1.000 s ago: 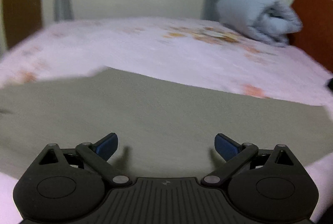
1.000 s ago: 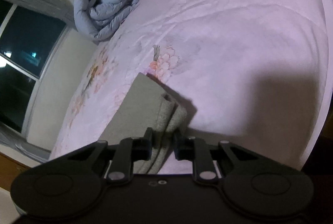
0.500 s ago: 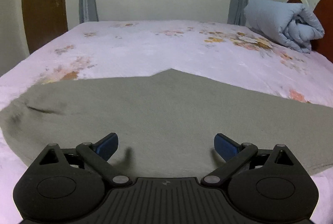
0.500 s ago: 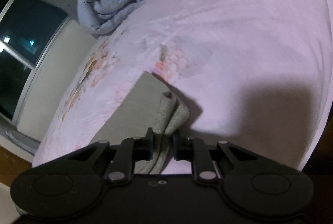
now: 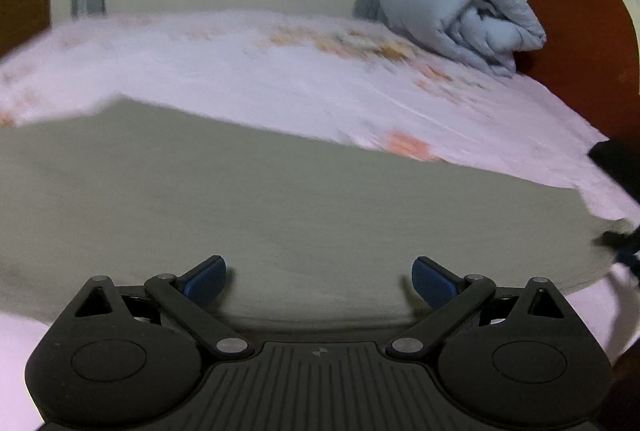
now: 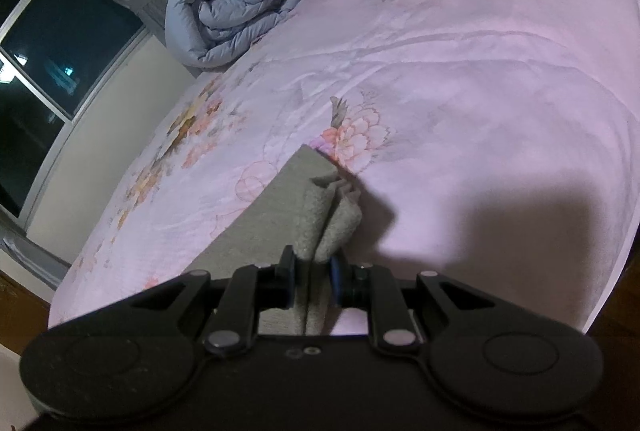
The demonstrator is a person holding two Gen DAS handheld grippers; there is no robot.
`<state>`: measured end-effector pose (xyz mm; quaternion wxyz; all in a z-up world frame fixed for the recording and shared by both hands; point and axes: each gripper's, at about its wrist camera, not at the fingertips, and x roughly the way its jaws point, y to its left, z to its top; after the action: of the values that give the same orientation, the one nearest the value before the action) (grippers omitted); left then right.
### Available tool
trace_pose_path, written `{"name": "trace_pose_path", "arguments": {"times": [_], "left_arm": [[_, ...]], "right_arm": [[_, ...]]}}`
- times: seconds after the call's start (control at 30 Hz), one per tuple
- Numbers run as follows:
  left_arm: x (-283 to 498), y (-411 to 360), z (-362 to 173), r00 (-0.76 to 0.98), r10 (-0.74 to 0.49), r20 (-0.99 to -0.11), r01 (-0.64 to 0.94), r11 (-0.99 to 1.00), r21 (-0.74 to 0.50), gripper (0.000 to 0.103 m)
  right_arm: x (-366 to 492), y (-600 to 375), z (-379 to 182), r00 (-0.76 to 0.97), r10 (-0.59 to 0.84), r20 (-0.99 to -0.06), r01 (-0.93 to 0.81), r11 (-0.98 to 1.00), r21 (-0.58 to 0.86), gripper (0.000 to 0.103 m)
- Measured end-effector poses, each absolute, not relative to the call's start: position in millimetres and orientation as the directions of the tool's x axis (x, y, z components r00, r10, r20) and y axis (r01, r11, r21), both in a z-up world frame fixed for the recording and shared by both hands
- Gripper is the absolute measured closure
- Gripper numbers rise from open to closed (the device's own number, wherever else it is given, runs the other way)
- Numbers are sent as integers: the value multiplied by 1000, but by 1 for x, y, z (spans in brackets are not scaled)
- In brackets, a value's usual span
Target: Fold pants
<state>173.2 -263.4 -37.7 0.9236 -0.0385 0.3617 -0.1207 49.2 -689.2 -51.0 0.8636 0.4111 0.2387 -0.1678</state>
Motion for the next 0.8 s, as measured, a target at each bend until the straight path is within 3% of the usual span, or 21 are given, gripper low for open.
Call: {"name": "trace_pose_path", "arguments": {"times": [0.1,0.17,0.33,0.4,0.53,0.8], "left_arm": [[174,-300,-58,650,-251,-717,239,963,-121,1],[169,-319,-73,665,-197,-721,271,963,-13,0],[168,-320,-65,674,-172,-718,217,976,-30,2],[161,-312,-52,716,-162,-679,173,984,-52,3],[170,-316,-72,699,-131,-703,200,980,16,0],[167,-310,-72,697,-156,-700,218,976,-1,0]], "right_arm": [[46,-695,-55,838,-72,-541,468,603,646,95],[45,-696,-59,836,-68,-544,469,601,647,95],[46,-695,-61,846,-55,-530,452,600,660,95],[48,-693,-57,847,-53,-530,447,611,653,95],[52,-692,-54,841,-52,-538,450,618,644,95],[61,-667,-20,863,-19,-505,376,691,617,96]]}}
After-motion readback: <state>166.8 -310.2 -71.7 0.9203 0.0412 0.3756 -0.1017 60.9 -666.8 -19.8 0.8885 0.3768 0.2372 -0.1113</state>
